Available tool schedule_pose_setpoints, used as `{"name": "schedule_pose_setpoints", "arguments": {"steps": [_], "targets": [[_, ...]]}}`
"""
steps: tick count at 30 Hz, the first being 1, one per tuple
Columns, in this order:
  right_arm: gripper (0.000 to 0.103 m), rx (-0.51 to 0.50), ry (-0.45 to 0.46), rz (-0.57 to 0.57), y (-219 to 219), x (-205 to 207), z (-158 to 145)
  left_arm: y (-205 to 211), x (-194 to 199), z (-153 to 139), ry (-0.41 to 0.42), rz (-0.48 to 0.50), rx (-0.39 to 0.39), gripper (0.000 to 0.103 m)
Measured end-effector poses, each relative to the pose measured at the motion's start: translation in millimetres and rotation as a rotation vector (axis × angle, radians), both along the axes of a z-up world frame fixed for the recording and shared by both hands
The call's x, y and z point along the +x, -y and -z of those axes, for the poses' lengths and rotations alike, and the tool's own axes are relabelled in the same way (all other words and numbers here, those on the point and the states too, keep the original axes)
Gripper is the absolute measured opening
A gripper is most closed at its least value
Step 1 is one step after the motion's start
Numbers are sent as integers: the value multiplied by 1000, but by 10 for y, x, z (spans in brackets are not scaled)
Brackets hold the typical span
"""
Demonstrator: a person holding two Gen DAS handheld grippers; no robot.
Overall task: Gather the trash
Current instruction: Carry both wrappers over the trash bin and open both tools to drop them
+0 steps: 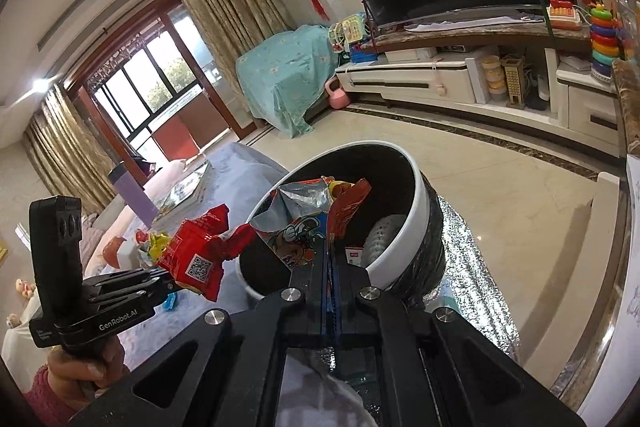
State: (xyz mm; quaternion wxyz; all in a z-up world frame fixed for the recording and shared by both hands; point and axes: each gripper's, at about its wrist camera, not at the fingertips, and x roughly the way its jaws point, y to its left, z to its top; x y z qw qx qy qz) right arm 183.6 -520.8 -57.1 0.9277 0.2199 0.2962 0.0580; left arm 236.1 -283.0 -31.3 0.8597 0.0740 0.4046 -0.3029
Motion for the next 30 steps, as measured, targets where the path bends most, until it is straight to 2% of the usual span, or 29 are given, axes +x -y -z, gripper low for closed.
{"name": "schedule_pose_setpoints", "arguments": {"steps": [22, 28, 30], "targets": [[2, -50, -48, -19, 24, 310, 2, 242, 252, 57, -15, 7, 39, 1], [7, -58, -56, -9, 25, 365, -21, 272, 320, 55, -20, 5, 45, 1], [7, -56, -57, -10, 44, 394, -25, 271, 336, 58, -24, -4, 50, 4]]}}
